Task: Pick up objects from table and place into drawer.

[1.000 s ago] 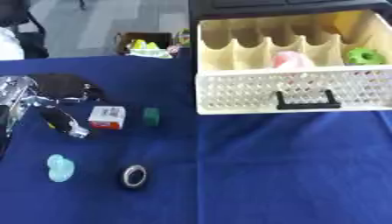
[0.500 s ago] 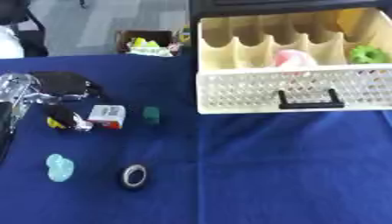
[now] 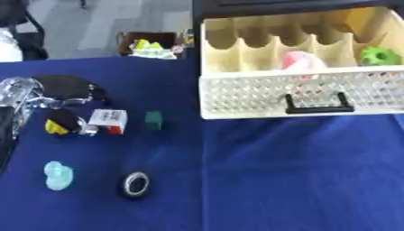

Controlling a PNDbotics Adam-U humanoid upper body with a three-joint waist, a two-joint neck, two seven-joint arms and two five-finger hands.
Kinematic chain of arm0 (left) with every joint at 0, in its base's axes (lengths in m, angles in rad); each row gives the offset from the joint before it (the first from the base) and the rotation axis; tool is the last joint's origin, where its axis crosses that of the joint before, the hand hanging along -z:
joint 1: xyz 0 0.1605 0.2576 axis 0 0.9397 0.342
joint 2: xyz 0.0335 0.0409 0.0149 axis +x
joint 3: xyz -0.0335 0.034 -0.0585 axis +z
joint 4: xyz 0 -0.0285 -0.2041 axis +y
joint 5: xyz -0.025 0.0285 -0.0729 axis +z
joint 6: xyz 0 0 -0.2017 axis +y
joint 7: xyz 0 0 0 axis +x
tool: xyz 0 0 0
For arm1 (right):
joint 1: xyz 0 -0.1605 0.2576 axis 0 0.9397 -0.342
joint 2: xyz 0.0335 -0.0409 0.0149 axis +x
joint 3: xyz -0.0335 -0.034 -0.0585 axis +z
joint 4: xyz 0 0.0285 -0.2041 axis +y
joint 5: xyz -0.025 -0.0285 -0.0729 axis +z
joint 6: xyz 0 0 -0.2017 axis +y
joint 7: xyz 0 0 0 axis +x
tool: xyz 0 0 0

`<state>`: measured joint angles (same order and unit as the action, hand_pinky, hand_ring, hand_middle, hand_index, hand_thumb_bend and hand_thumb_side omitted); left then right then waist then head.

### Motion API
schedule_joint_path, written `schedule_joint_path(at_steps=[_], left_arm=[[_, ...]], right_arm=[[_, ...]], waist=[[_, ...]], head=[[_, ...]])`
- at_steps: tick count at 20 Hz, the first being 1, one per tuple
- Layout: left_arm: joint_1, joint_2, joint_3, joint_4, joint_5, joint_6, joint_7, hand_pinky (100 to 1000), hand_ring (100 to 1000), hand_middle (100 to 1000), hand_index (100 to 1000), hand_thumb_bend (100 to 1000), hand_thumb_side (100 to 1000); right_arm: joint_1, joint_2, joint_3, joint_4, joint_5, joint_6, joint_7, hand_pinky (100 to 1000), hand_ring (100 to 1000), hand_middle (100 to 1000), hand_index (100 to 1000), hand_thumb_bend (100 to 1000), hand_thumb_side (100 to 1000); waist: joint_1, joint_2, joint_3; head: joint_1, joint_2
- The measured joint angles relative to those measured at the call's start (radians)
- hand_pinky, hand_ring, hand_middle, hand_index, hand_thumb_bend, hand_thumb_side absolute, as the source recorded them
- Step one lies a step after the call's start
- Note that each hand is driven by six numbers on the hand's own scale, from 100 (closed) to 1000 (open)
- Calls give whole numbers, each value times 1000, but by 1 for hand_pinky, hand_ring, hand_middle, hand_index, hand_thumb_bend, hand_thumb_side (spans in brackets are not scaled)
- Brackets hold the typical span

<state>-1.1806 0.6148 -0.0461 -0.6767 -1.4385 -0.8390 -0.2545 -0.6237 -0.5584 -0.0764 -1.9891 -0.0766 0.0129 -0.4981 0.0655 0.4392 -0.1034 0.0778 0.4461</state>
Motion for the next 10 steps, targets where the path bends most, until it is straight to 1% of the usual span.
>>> schedule_joint_path(at_steps=[5,7,8,10], left_arm=[[-1,0,0,-4,-22,-3,3,710,812,776,914,453,1000],[-2,0,0,-4,-28,-5,5,694,799,759,883,444,1000],[-3,0,0,-4,-31,-6,6,685,788,745,855,425,1000],[-5,0,0,-4,-34,-9,9,679,778,729,832,416,993]], right_arm=[[0,2,-3,0,-5,0,-1,881,692,522,795,100,1000],[1,5,-5,0,-5,-1,-3,881,691,521,794,100,1000],[1,7,-8,0,-5,-2,-5,881,691,521,793,100,1000],[4,8,-9,0,-7,-1,-7,881,691,520,792,100,1000]], waist=[[0,1,-1],[0,1,-1],[0,1,-1],[0,1,-2]], head=[[1,0],[2,0],[2,0],[3,0]])
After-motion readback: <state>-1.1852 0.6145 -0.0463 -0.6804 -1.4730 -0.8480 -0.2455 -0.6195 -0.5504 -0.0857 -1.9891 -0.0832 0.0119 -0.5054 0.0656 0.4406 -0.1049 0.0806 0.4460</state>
